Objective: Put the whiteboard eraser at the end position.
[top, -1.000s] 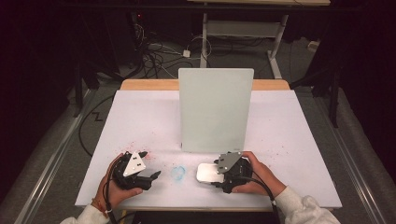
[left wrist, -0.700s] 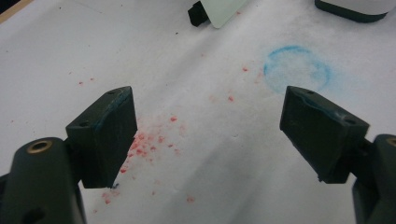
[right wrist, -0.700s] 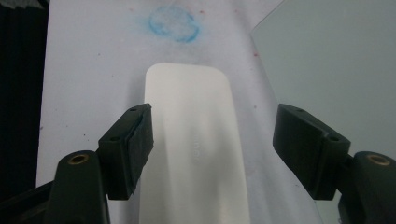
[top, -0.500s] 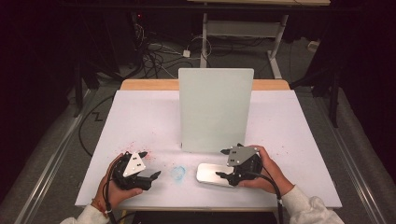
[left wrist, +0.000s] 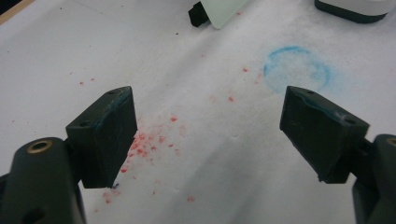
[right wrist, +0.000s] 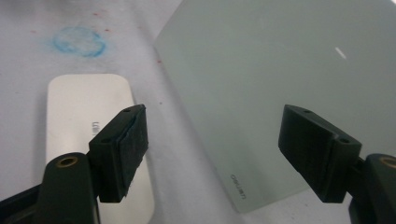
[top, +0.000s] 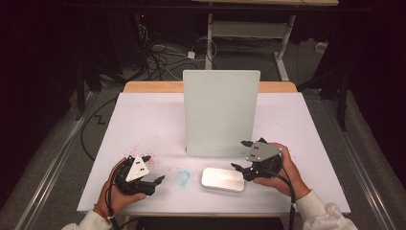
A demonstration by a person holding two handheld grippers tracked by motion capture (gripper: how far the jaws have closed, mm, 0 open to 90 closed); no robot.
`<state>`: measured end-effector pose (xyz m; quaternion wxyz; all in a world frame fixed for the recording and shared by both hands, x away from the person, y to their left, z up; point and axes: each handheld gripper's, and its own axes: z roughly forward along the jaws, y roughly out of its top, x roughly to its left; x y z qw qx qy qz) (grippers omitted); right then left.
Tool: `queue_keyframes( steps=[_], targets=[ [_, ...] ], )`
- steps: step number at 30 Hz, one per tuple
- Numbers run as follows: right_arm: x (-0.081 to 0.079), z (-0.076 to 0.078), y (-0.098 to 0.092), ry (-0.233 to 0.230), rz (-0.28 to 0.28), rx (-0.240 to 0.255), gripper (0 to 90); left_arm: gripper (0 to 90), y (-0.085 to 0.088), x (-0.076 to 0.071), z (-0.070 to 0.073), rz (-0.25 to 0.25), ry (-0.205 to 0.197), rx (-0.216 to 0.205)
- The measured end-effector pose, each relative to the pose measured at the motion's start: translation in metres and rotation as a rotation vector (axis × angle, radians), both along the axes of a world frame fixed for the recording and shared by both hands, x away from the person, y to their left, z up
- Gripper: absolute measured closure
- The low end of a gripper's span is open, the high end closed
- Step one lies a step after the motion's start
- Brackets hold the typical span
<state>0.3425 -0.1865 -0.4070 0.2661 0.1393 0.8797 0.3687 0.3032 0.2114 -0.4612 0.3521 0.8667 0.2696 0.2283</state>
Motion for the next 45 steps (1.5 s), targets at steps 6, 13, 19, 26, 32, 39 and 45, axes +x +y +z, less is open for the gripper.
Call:
queue_keyframes(
  steps=[6,13,19,26,32,39,45],
  targets=[
    [0.001,0.001,-0.013,-0.033,-0.052,0.005,23.4,18.3,0.000,0.000,0.000,0.000,0.000,0.000],
    [-0.001,0.002,-0.027,-0.070,-0.113,0.016,21.6,18.3,0.000,0.000,0.000,0.001,0.001,-0.002],
    [-0.002,-0.002,-0.042,-0.085,-0.155,0.028,21.8,18.3,-0.001,0.000,0.000,0.001,0.003,-0.007],
    [-0.003,-0.007,-0.062,-0.088,-0.225,0.054,20.4,18.3,-0.001,0.001,-0.001,0.001,0.007,-0.009],
    [-0.008,-0.014,-0.080,-0.095,-0.277,0.076,20.2,18.3,-0.001,0.002,-0.001,0.002,0.006,-0.012],
    [-0.014,-0.026,-0.098,-0.086,-0.335,0.092,19.7,18.3,-0.001,0.004,0.000,0.002,0.005,-0.024],
    [-0.020,-0.040,-0.108,-0.075,-0.361,0.090,19.8,17.9,-0.004,0.007,0.002,-0.003,-0.011,-0.028]
  ],
)
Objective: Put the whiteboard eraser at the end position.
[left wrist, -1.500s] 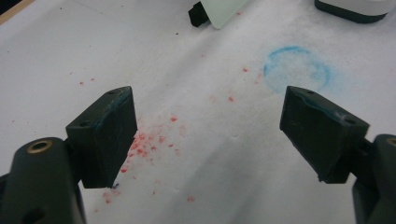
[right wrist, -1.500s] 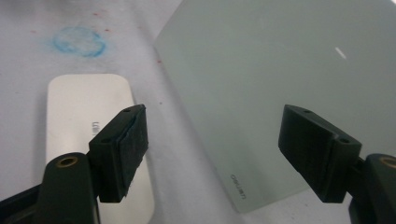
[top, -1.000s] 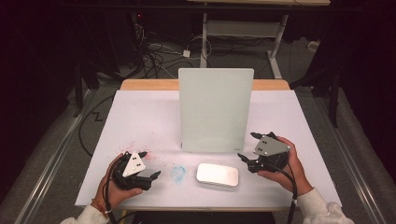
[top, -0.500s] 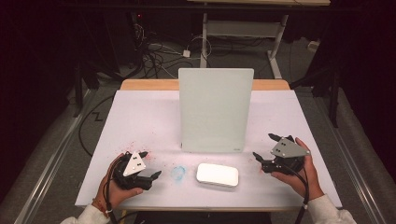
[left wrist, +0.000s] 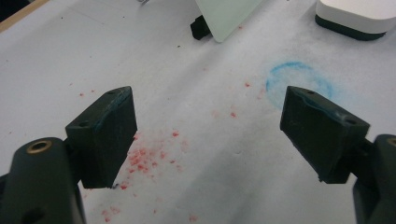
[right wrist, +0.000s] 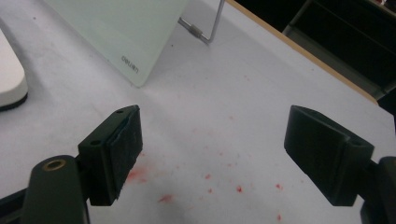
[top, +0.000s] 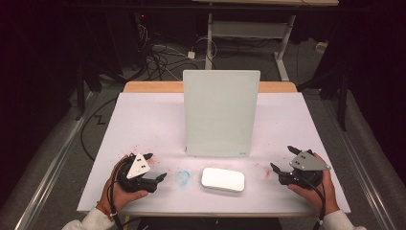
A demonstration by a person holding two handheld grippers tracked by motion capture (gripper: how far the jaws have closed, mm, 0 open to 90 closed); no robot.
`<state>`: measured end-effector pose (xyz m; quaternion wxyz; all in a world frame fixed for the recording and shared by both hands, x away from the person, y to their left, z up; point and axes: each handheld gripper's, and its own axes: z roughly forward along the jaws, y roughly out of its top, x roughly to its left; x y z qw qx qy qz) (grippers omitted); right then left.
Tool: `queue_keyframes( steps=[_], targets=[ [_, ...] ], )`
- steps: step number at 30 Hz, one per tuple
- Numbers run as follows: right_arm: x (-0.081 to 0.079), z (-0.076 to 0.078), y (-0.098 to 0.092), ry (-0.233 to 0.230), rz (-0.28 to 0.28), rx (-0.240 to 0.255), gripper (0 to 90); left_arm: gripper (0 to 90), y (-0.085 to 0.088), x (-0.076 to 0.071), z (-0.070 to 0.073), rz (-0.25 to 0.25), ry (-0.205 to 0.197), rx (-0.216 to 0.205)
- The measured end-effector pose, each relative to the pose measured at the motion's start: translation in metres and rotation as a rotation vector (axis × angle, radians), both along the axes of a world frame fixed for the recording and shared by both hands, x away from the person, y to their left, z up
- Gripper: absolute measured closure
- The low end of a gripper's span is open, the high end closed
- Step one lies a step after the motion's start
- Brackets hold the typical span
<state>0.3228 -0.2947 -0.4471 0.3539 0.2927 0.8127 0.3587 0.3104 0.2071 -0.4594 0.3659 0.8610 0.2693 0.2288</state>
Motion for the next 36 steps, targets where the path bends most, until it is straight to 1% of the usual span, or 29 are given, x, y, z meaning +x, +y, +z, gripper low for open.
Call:
queue_keyframes(
  steps=[1,5,7,9,11,13,15,16,18,24,25,30,32,34,36],
  targets=[
    [-0.001,-0.004,-0.002,0.002,-0.003,0.002,19.8,17.7,-0.001,0.000,0.000,0.002,0.000,0.003],
    [-0.004,-0.012,-0.004,0.017,-0.006,0.011,19.5,17.7,-0.001,0.000,-0.001,0.001,-0.001,0.011],
    [-0.005,-0.014,-0.003,0.023,0.001,0.015,19.5,17.7,-0.002,0.000,0.001,0.003,-0.005,0.010],
    [-0.005,-0.014,-0.002,0.021,0.005,0.011,19.5,17.7,-0.003,0.001,0.001,0.002,-0.020,0.015],
    [-0.006,-0.014,-0.001,0.017,0.014,0.008,19.5,17.7,-0.004,0.001,0.001,-0.007,-0.023,0.024],
    [-0.007,-0.012,-0.001,0.014,0.012,0.016,19.5,17.7,-0.005,-0.001,0.000,-0.015,-0.020,0.035],
    [-0.007,-0.011,0.000,0.006,0.011,0.018,19.5,17.7,-0.004,-0.002,0.000,-0.013,-0.021,0.029],
    [-0.007,-0.011,0.000,0.003,0.009,0.011,19.6,17.7,-0.003,-0.002,0.001,-0.012,-0.023,0.026],
    [-0.009,-0.011,0.000,0.007,0.005,0.007,19.6,17.7,-0.004,-0.002,0.001,-0.013,-0.026,0.031],
    [-0.011,-0.007,0.000,-0.005,0.003,0.017,19.5,17.7,-0.007,-0.004,0.000,-0.023,-0.024,0.045],
    [-0.012,-0.007,0.001,-0.012,0.009,0.013,19.6,17.7,-0.007,-0.004,0.001,-0.022,-0.026,0.041],
    [-0.012,-0.007,0.003,-0.009,0.030,-0.006,19.6,17.7,-0.005,-0.003,0.002,-0.017,-0.031,0.040],
    [-0.012,-0.008,0.003,-0.005,0.027,-0.004,19.7,17.7,-0.005,-0.002,0.002,-0.014,-0.030,0.042],
    [-0.010,-0.008,0.002,-0.020,0.017,-0.017,19.8,17.7,-0.004,0.000,0.001,-0.011,-0.027,0.040],
    [-0.008,-0.008,0.000,-0.020,0.016,-0.014,19.8,17.8,-0.005,0.001,0.000,-0.008,-0.024,0.041]
  ],
)
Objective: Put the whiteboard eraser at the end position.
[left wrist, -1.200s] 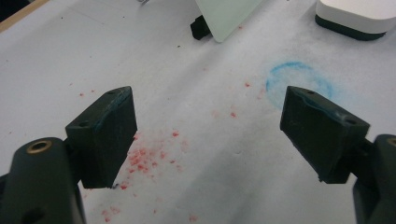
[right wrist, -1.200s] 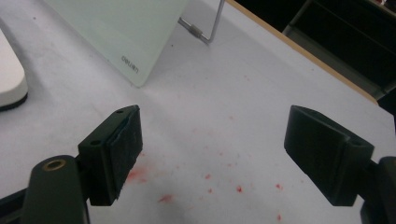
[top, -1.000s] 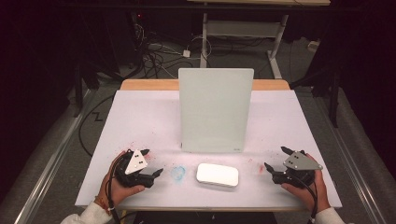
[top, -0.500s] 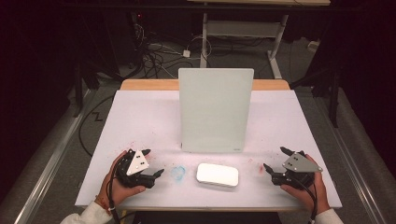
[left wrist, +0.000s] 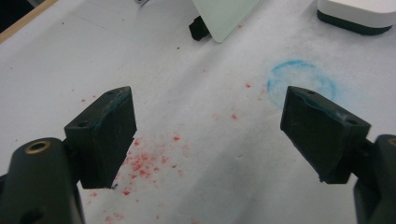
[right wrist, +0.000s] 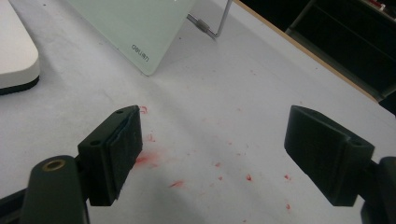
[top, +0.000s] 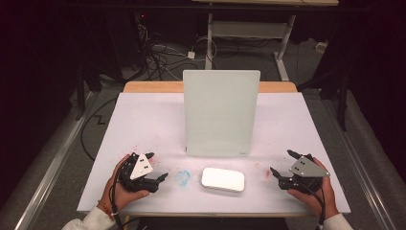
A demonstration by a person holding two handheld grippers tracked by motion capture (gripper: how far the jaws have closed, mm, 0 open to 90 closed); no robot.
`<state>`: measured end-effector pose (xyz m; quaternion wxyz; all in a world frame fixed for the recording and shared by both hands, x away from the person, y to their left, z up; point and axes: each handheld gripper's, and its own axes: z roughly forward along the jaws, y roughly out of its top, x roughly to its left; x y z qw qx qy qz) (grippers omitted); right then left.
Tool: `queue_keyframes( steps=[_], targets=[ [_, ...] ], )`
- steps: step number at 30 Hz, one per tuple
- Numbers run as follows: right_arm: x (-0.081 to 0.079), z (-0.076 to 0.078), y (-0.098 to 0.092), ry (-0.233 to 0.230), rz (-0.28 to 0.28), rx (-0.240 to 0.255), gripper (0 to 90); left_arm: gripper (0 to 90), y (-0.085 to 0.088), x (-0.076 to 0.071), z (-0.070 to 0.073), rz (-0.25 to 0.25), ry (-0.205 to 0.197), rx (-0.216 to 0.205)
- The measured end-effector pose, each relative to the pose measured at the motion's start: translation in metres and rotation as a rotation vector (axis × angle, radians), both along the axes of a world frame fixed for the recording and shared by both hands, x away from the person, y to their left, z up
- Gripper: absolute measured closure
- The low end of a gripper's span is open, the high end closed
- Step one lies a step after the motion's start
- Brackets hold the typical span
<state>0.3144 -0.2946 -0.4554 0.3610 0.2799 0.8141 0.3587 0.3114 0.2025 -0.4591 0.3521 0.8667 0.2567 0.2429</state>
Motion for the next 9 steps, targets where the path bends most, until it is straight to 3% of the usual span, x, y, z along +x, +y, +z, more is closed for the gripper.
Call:
queue_keyframes(
  steps=[9],
  targets=[
    [0.0047,-0.0020,-0.0019,0.012,-0.002,0.017,20.0,17.7,-0.0012,0.0015,-0.0021,0.011,0.023,-0.009]
  ],
)
